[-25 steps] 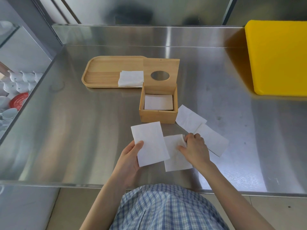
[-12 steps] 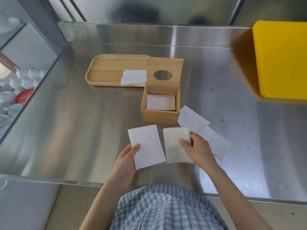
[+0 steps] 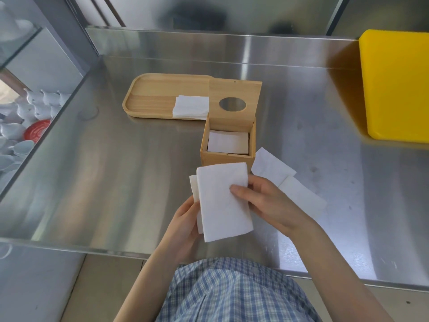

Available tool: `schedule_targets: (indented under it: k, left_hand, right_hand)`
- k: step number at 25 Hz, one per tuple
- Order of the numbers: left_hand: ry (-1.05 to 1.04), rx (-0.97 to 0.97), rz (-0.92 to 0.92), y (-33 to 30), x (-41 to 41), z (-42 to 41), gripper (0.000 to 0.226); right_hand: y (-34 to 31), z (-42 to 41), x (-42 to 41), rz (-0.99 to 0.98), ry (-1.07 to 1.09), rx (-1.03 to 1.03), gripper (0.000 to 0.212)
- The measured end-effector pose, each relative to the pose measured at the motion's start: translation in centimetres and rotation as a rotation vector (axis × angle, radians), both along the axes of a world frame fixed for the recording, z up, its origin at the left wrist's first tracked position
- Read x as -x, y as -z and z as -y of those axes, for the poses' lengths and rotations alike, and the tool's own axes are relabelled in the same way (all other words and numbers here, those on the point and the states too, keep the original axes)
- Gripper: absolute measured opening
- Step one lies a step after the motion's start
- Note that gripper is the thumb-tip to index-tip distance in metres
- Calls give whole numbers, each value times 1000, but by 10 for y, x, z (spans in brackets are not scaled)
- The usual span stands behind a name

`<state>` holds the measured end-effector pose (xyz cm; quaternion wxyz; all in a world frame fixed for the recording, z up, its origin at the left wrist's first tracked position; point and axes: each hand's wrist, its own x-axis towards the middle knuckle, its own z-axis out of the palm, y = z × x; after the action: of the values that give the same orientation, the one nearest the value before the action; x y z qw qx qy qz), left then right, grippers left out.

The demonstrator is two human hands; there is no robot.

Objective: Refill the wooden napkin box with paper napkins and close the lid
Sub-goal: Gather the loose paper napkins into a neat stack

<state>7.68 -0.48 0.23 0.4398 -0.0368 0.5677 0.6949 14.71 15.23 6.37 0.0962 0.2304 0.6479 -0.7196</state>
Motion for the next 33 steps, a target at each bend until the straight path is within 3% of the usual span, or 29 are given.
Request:
schedule_targets:
  k: [3, 7, 16, 20, 24, 29, 33]
  left_hand:
    - [35, 2, -6, -2, -3, -4, 26]
    - [36, 10, 3, 2, -4, -5, 30]
    - [28, 4, 78, 5, -3, -10, 35]
    - [82, 53, -33, 0, -9, -11, 21]
    - [86, 91, -103, -6, -10, -19, 22]
    - [129, 80, -78, -9, -7, -28, 24]
    - [170, 105, -95, -11, -7, -40, 23]
  right_hand:
    - [14, 10, 11, 85, -33, -195, 10]
    - [22, 14, 15, 151, 59, -370, 27]
    - [34, 13, 13, 176, 117, -423, 32]
    - [36, 11, 11, 156, 118, -429, 32]
    - [36, -3, 4, 135, 147, -460, 26]
    - [44, -44, -18, 198, 291, -683, 18]
    - [57, -73, -34, 372, 286, -909, 32]
